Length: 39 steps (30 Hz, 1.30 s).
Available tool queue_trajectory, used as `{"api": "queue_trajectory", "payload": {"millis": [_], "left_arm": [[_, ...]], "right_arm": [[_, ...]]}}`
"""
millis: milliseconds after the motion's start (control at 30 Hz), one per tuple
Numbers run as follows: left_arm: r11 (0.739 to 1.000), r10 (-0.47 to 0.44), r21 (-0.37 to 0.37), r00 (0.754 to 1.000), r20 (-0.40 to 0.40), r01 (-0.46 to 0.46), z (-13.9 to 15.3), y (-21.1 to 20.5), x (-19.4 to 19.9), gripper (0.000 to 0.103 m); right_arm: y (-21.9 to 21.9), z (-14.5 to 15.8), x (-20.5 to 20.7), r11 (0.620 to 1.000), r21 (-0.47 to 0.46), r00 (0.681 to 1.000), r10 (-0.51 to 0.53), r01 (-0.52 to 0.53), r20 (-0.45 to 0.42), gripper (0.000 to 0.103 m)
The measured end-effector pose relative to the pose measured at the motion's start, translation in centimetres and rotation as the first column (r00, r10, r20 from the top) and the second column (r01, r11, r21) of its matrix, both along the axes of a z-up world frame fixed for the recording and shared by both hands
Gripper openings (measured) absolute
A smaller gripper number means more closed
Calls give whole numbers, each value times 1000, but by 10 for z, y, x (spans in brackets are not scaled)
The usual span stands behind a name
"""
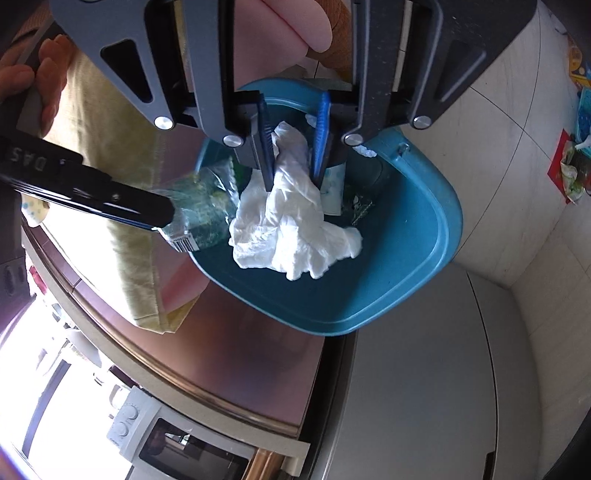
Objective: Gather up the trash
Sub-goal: 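Carry the tissue and wrapper to the teal bin and open both tools, then move both open tools back toward the table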
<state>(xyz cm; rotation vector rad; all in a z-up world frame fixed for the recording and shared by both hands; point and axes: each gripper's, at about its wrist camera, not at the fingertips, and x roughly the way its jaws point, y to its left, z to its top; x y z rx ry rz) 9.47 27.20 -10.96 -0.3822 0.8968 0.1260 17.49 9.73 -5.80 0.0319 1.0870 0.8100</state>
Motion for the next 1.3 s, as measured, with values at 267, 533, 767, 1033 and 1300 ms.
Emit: {"api": "queue_trajectory", "payload": {"millis": [267, 533, 767, 1033, 1300], "left_arm": [[1000, 8, -15, 1000, -5, -8, -9, 1, -1, 24], [1000, 0, -3, 1000, 5, 0, -6, -5, -2, 31], [999, -45, 35, 994, 100, 42, 25, -24, -16, 40], [985, -166, 76, 962, 218, 152, 74, -62, -36, 43], [946, -322, 61, 913, 250, 317, 92, -127, -40, 43]], "right_arm": [[-4, -2, -1, 1000, 12, 1000, -13, 13, -4, 23], [-26, 8, -7, 997, 63, 999, -35, 35, -5, 25], [-68, 36, -28, 991, 119, 996, -68, 60, 65, 29], [-136, 60, -51, 971, 197, 982, -157, 135, 105, 31], [-204, 80, -70, 946, 234, 948, -267, 224, 171, 31]]}}
